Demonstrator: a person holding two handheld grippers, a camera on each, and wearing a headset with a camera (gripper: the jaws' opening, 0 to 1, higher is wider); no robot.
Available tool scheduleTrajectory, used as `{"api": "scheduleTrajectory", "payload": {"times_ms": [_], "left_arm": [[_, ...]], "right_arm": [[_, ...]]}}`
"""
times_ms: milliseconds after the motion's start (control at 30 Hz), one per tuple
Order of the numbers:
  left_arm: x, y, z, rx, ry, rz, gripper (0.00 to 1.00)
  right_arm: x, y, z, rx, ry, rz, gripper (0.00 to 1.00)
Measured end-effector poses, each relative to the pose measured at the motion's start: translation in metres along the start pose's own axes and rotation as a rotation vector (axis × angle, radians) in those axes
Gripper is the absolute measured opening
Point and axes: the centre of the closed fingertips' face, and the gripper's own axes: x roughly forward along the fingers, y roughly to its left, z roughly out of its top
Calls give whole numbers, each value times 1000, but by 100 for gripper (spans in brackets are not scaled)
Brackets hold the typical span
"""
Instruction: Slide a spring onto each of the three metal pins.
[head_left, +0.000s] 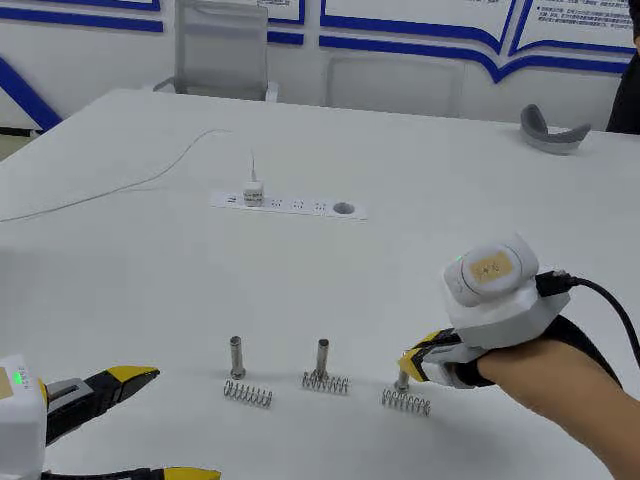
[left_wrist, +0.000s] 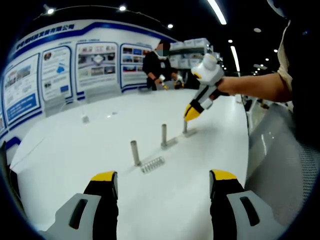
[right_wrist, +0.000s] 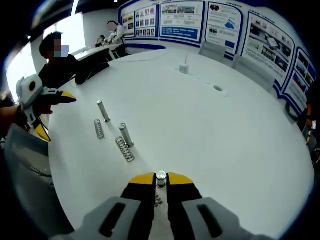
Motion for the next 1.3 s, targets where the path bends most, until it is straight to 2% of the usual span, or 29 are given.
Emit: {"api": "scheduleTrajectory", "payload": {"times_ms": [467, 867, 1100, 1300], "left_arm": [[0, -1, 2, 2, -3, -4, 76], [1, -1, 3, 9, -2, -6, 76], [1, -1, 2, 12, 0, -8, 75], [2, -2, 3, 13, 0, -10, 75]], "right_arm": [[0, 1, -3, -16, -6, 0, 10], [-3, 3, -5, -18, -13, 14, 14], [-4, 2, -14, -24, -4, 23, 16], [-2, 6, -25, -54, 18, 52, 16]]}}
